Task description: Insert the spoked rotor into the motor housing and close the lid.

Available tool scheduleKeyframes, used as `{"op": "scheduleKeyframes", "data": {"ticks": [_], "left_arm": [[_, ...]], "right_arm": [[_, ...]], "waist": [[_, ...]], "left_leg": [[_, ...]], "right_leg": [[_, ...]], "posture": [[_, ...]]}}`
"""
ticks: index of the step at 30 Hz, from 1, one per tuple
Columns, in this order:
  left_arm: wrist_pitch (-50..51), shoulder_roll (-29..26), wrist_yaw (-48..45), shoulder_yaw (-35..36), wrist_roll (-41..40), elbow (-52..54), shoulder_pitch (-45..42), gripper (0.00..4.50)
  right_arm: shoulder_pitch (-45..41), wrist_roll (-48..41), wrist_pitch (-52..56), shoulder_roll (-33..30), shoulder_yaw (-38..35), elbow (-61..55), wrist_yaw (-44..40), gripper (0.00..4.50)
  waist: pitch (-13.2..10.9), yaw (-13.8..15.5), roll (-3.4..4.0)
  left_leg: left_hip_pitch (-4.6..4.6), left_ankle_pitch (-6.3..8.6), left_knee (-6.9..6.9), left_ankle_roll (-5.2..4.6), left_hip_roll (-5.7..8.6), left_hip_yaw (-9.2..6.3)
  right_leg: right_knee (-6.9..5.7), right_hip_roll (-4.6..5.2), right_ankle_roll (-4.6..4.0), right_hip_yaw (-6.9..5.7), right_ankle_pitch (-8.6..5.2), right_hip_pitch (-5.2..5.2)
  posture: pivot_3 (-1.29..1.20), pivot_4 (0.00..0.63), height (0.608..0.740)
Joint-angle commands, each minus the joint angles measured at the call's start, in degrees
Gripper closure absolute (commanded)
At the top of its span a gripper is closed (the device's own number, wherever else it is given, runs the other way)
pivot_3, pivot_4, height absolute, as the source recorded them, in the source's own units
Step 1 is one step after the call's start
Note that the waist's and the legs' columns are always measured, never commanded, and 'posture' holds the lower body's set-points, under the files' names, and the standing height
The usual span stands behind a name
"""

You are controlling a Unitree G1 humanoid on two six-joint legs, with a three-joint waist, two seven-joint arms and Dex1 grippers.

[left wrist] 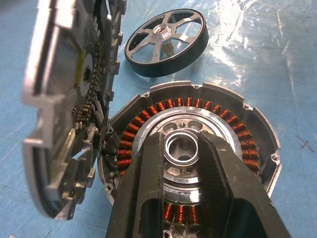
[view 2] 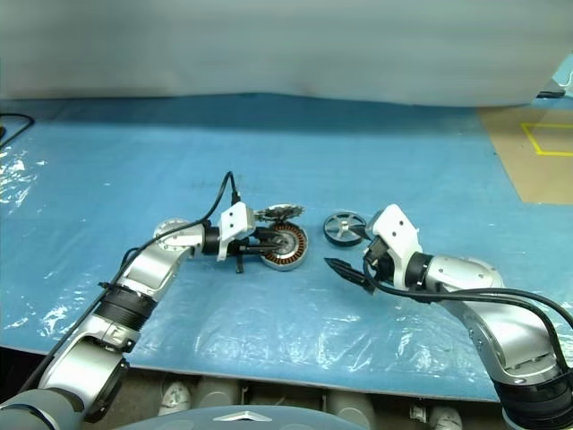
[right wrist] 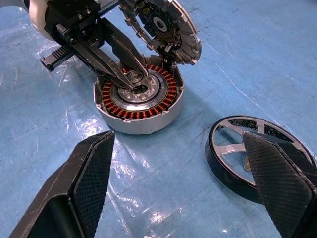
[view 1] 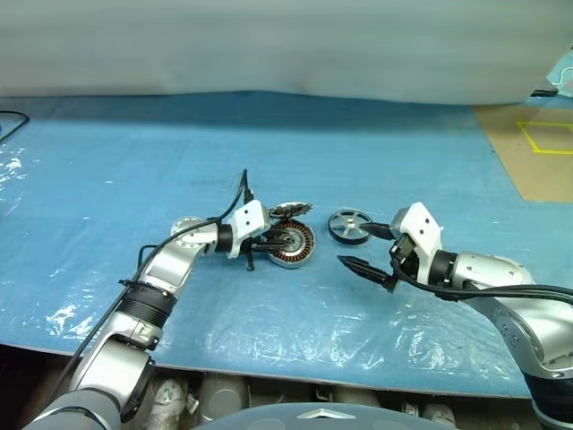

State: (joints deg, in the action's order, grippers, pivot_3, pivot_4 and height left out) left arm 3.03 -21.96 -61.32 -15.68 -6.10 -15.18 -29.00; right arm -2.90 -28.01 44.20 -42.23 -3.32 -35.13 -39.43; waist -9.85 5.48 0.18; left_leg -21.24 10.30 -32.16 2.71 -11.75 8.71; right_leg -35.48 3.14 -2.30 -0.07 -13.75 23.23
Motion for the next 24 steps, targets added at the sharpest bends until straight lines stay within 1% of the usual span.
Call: {"op": "scheduleKeyframes", "data": {"ticks": [1,12,24], "left_arm": [[-0.85,0.2,-0.82,-0.27,-0.27,1.12,-0.76,3.8],[-2.56,-0.04,-0.96,-0.93,1.27,-0.3,-0.72,3.8],[-2.44,0.91,-0.86,-1.09,1.27,-0.41,-0.3,3.8]], "right_arm": [[0.19,-0.76,-0.44,-0.57,-1.49,-3.06,0.25,0.19],[-0.16,-0.38,-0.72,-0.63,-1.16,-2.27,0.49,0.19],[-0.13,-0.03,-0.93,-0.99,-1.01,-2.13,0.51,0.19]], "waist": [[0.0,0.0,0.0],[0.0,0.0,0.0],[0.0,0.01,0.0]], "left_leg": [[0.0,0.0,0.0,0.0,0.0,0.0],[-0.01,0.0,0.01,0.0,0.0,0.0],[-0.01,0.0,0.01,0.0,0.0,-0.01]], "right_leg": [[0.0,0.0,0.0,0.0,0.0,0.0],[0.02,0.0,0.0,0.0,0.0,0.0],[0.02,0.0,0.01,0.0,0.0,0.0]], "posture": [[0.0,0.15,0.74],[0.0,0.15,0.74],[0.0,0.15,0.74]]}}
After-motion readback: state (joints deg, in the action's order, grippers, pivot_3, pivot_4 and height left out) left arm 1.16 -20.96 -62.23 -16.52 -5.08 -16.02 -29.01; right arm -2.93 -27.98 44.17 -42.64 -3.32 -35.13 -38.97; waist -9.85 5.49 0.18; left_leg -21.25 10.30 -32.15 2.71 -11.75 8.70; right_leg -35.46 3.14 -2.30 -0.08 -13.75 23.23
